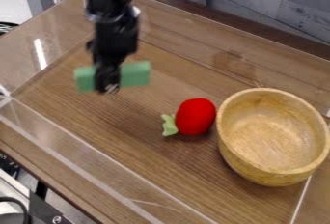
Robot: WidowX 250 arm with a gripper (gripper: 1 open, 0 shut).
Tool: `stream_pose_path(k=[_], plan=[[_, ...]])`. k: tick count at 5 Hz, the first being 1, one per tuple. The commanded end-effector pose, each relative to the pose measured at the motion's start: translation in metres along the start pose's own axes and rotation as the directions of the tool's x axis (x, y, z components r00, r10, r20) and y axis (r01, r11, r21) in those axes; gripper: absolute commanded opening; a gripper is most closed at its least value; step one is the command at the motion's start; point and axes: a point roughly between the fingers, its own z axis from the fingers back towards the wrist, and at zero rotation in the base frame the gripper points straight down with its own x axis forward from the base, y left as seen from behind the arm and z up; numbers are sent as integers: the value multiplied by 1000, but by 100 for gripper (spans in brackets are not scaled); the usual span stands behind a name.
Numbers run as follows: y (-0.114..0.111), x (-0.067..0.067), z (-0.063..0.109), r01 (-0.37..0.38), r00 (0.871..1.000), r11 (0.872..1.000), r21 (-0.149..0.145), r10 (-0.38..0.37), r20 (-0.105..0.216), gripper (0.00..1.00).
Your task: Put the green stick in the brown bowl
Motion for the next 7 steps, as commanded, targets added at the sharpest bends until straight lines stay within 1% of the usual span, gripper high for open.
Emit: stream_pose_path(k=[1, 2, 3, 4, 5, 6, 7], plan=[[-13, 31, 32, -50, 998, 998, 44, 48, 29, 0], [-43, 62, 43, -15, 999, 999, 31, 14, 49, 0], [-71, 88, 47, 14, 998, 1000, 14, -15, 67, 0], [-92, 101, 46, 61, 995, 998, 2, -61, 74, 0], [-91, 99, 40, 23, 998, 999, -23, -22, 63, 0], [-88, 97, 46, 5, 998, 1000, -10, -5, 60, 0], [-82, 91, 48, -48, 997, 999, 0, 48, 55, 0]])
